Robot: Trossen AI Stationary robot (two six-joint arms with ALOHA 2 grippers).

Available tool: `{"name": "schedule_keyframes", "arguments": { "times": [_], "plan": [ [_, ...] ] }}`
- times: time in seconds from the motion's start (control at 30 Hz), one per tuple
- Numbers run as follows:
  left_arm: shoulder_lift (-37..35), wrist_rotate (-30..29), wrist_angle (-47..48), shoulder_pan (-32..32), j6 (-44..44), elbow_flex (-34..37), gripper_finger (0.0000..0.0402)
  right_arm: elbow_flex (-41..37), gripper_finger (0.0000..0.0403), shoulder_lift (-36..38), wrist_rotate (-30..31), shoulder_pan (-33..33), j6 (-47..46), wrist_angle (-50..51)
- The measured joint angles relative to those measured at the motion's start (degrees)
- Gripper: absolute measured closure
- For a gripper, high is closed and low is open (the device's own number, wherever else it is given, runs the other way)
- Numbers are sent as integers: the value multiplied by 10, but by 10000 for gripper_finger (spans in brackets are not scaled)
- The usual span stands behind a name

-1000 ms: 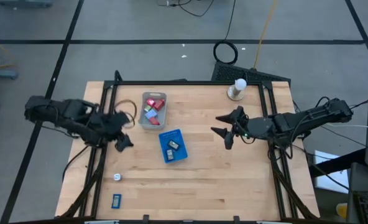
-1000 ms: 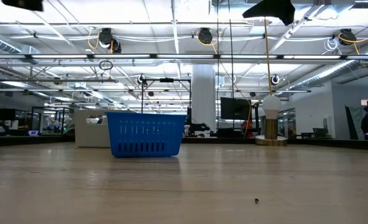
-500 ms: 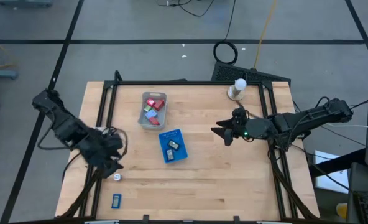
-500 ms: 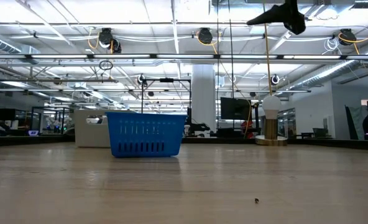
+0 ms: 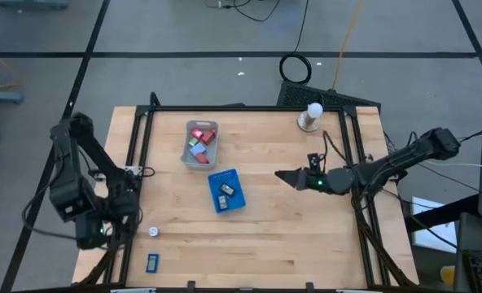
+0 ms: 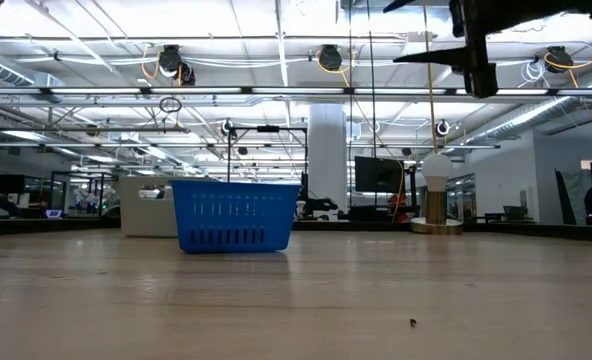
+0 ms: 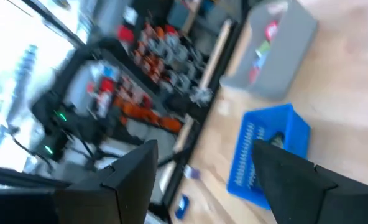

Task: Pick & Place Office items
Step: Put the violet charger adapter into the gray bin

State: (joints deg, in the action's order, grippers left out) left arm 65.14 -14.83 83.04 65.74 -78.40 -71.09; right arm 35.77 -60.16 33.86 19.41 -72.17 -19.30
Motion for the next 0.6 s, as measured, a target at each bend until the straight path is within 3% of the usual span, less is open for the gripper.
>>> {"name": "schedule_keyframes", "arguments": {
  "times": [0.17,0.5,0.6],
  "plan": [
    [48,-9,17,31,-10,0,151,-40,152,0,67,19,73,-116],
    [116,-35,-55,33,-22,0,151,-41,152,8,62,21,349,-213],
    [127,-35,-76,26,-34,0,151,-41,152,13,26,21,456,-212]
  ]
}}
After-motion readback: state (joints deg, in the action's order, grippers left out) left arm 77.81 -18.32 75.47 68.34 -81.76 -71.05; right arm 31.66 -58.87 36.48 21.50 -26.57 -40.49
